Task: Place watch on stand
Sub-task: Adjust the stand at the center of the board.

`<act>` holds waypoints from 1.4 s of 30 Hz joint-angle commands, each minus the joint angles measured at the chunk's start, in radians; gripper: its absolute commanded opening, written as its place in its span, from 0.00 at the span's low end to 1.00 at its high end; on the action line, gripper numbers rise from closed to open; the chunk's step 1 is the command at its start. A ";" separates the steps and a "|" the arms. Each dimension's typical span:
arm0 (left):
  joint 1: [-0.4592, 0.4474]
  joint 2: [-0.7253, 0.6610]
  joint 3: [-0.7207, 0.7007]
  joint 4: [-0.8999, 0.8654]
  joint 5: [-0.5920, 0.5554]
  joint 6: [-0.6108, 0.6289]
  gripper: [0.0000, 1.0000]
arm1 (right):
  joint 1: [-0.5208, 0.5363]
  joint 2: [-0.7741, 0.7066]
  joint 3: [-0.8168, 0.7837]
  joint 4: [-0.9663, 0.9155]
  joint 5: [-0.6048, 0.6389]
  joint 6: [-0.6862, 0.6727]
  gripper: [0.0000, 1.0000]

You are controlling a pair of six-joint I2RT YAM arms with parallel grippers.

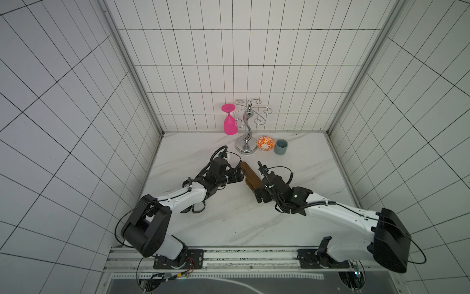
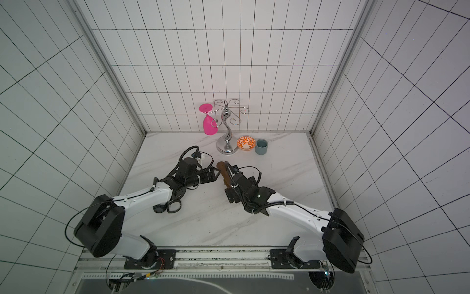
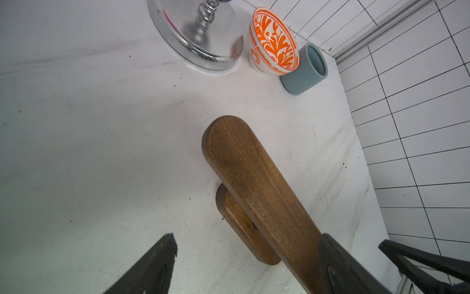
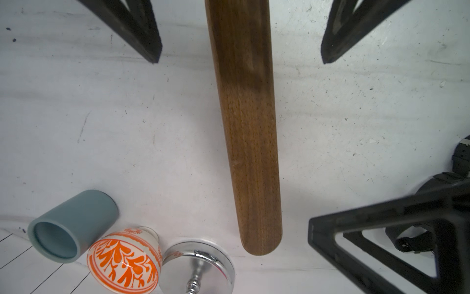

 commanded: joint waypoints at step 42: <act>-0.013 0.241 0.170 -0.064 0.012 0.045 0.72 | -0.306 0.181 -0.010 -0.001 0.115 0.090 0.99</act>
